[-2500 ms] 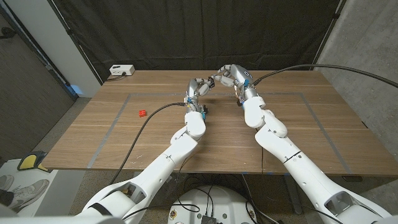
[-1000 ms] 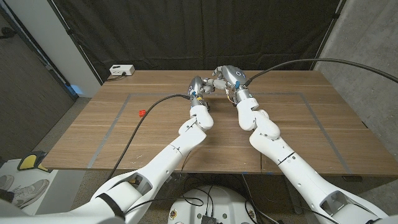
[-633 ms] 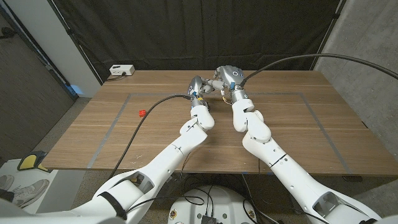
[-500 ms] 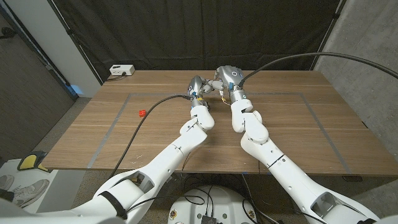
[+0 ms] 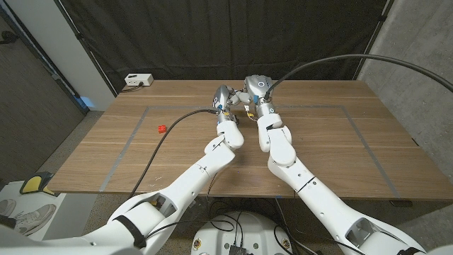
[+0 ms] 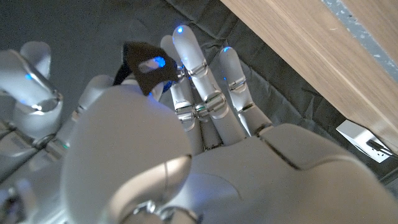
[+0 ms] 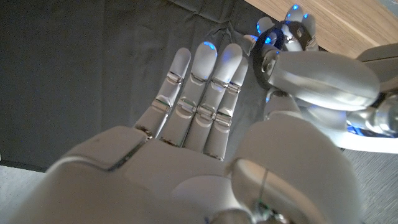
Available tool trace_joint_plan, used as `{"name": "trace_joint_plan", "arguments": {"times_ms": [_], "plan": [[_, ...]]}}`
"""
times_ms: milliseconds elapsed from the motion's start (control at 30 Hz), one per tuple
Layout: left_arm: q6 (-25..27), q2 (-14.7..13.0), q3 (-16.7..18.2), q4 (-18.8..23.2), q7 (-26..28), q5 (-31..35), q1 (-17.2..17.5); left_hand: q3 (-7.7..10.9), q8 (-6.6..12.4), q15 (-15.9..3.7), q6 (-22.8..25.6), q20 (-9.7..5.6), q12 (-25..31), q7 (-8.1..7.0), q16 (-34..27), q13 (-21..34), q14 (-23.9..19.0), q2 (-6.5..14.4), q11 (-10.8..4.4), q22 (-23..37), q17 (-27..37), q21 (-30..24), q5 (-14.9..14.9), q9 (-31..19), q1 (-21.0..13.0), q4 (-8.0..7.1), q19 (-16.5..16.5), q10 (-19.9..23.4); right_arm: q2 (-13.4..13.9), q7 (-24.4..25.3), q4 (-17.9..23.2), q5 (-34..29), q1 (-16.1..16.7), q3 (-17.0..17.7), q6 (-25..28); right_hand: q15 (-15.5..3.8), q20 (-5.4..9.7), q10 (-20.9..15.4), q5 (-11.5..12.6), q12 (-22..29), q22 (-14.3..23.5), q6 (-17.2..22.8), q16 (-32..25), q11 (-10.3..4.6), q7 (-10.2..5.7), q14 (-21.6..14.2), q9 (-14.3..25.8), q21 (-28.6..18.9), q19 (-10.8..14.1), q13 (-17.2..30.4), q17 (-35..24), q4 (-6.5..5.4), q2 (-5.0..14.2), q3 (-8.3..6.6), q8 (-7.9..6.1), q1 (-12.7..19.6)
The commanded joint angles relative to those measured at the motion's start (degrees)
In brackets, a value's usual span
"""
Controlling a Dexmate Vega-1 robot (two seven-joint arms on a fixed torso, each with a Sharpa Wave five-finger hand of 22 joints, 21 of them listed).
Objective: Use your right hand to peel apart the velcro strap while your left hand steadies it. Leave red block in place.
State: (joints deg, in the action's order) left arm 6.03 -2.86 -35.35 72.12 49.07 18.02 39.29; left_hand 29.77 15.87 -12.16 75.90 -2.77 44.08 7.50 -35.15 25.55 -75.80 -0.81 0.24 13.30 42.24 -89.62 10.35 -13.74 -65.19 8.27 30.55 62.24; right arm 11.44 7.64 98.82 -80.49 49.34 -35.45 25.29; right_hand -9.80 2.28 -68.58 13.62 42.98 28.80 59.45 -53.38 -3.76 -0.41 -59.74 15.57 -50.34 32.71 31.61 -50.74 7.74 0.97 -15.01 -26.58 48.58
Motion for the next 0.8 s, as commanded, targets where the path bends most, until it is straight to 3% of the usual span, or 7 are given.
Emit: {"name": "trace_joint_plan", "arguments": {"times_ms": [33,167,300,367,467,600,800], "plan": [[-4.19,0.41,0.12,-2.33,3.16,0.78,-0.33,0.78,-0.14,0.03,-2.15,-2.71,-0.28,1.25,0.22,0.57,0.41,0.02,-7.2,0.06,0.31,0.09,-0.03,-0.41,-0.08,-0.13,-0.79,12.52,-0.25,-1.7,0.73,-1.68,0.68,1.23,-2.24,-2.61,-0.11,-1.91,-0.59,-0.36,0.38,2.67,0.49,0.95,0.68,-1.49,-1.22,-1.6,0.64,-0.95,0.03,0.37,2.7,-2.21,0.24,1.37],[-4.39,0.49,0.18,-2.56,3.28,0.82,-0.43,0.94,-0.11,0.03,-2.26,-2.7,-0.3,1.19,0.32,0.97,0.47,0.09,-7.05,-0.04,0.45,0.11,-0.07,-0.59,0.0,-0.21,-0.87,12.37,0.56,-0.76,1.26,-1.12,0.94,1.62,-4.09,-2.5,0.07,-3.41,-0.62,-0.41,0.73,5.45,1.09,1.98,0.84,-2.59,-2.52,-3.06,0.39,-1.42,0.52,0.88,5.09,-4.62,0.4,2.77],[-5.13,0.71,0.26,-3.11,3.99,0.93,-0.6,1.13,-0.09,0.0,-2.49,-2.75,-0.46,1.13,0.49,1.26,0.6,0.09,-7.17,-0.14,0.63,0.11,-0.12,-0.86,0.11,-0.26,-0.99,12.26,1.94,-0.4,2.01,-0.94,0.92,1.68,-6.37,-2.77,0.33,-4.39,-1.13,0.14,1.1,6.86,0.99,1.37,0.49,-3.28,-3.36,-4.29,0.01,-0.58,0.23,1.93,6.14,-6.61,0.7,4.86],[-5.49,0.8,0.4,-3.21,4.0,0.7,-0.6,1.2,-0.03,-0.01,-2.47,-2.78,-0.62,1.07,0.62,1.12,0.79,0.05,-7.16,-0.1,0.69,0.08,-0.13,-0.97,0.15,-0.26,-1.1,12.38,2.33,-0.12,2.07,-1.74,0.94,1.46,-6.69,-2.97,1.23,-4.23,-1.35,0.08,1.4,6.32,0.86,0.63,0.36,-3.42,-3.69,-5.06,-0.39,-0.22,0.09,2.35,6.66,-7.58,1.42,6.29],[-5.9,0.78,0.45,-3.37,3.94,0.58,-0.62,1.35,0.01,-0.01,-2.39,-2.74,-0.69,1.02,0.74,1.4,0.85,0.08,-7.28,-0.12,0.81,0.03,-0.14,-1.06,0.25,-0.33,-1.12,12.28,2.65,2.22,1.32,-2.46,0.91,1.17,-7.46,-3.06,2.71,-4.34,-1.52,0.33,1.76,5.53,0.19,-0.66,0.09,-4.04,-3.21,-5.89,-0.84,0.44,0.03,2.09,7.13,-7.56,1.83,7.06],[-6.71,0.49,0.31,-3.53,3.15,0.34,-0.65,1.49,-0.1,0.01,-2.6,-2.65,-0.87,1.1,0.88,1.53,0.91,0.06,-7.16,-0.2,0.95,0.08,-0.16,-1.11,0.4,-0.38,-1.35,12.22,1.62,5.73,-0.13,-3.61,1.1,1.03,-6.62,-3.11,6.73,-3.44,-1.87,1.65,3.0,4.73,-2.29,-2.4,-0.14,-3.59,-1.13,-8.73,-1.85,3.78,-3.14,0.77,7.92,-6.23,2.18,7.28],[-17.17,-1.13,0.4,-7.02,-2.29,-3.74,-1.53,1.59,-0.67,0.1,-4.11,-2.69,-1.2,-0.03,1.79,3.33,2.4,0.17,-7.69,0.17,1.36,0.08,-0.4,-1.59,1.34,-0.95,-3.22,10.3,-0.1,12.33,-2.56,-0.56,1.48,2.43,-7.12,-3.15,7.45,-4.07,-1.53,2.07,3.9,4.99,-3.68,-3.17,0.2,-2.69,0.72,-11.71,-1.8,4.55,-6.89,0.06,8.8,-5.97,1.98,7.44]]}}
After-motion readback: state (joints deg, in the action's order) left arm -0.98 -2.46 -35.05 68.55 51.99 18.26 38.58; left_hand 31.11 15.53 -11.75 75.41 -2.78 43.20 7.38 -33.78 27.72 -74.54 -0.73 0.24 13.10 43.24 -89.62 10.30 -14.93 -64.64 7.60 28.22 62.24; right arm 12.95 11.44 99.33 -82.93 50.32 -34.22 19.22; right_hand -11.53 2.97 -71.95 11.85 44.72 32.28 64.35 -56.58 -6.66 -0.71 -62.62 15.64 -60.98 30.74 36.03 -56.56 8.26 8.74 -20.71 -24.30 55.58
